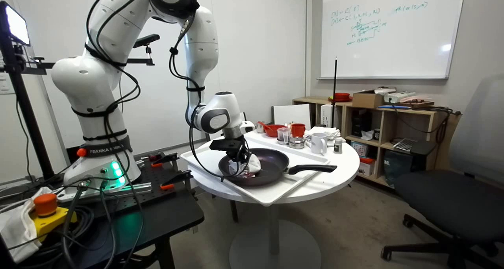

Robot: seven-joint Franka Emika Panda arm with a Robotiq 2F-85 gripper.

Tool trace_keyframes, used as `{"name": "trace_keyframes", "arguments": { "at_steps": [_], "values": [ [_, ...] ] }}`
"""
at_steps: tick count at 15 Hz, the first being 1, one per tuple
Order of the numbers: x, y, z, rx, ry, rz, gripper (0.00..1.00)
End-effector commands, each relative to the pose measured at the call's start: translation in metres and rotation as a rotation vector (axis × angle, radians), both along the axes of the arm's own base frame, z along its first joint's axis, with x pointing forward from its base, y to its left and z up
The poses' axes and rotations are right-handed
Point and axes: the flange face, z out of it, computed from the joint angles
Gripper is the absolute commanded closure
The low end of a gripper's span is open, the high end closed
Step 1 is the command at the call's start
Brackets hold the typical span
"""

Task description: Wipe the pan with the white towel

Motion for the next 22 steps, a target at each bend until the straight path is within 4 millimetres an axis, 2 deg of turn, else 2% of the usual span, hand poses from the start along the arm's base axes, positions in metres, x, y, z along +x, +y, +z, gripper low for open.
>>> {"name": "trace_keyframes", "arguments": {
  "at_steps": [1,4,8,10,17,19,22],
  "values": [
    [-0.01,0.023,-0.004,0.02,0.091,0.007,0.97],
    [-0.007,0.023,-0.005,0.027,0.115,-0.004,0.97],
    [-0.003,0.003,-0.004,0.03,0.11,-0.054,0.97],
    [-0.001,-0.015,-0.002,0.027,0.098,-0.1,0.97],
    [-0.002,-0.1,0.003,0.038,0.07,-0.283,0.97],
    [-0.001,-0.117,0.004,0.041,0.067,-0.318,0.97],
    [0.002,-0.127,0.003,0.039,0.06,-0.341,0.97]
  ]
}}
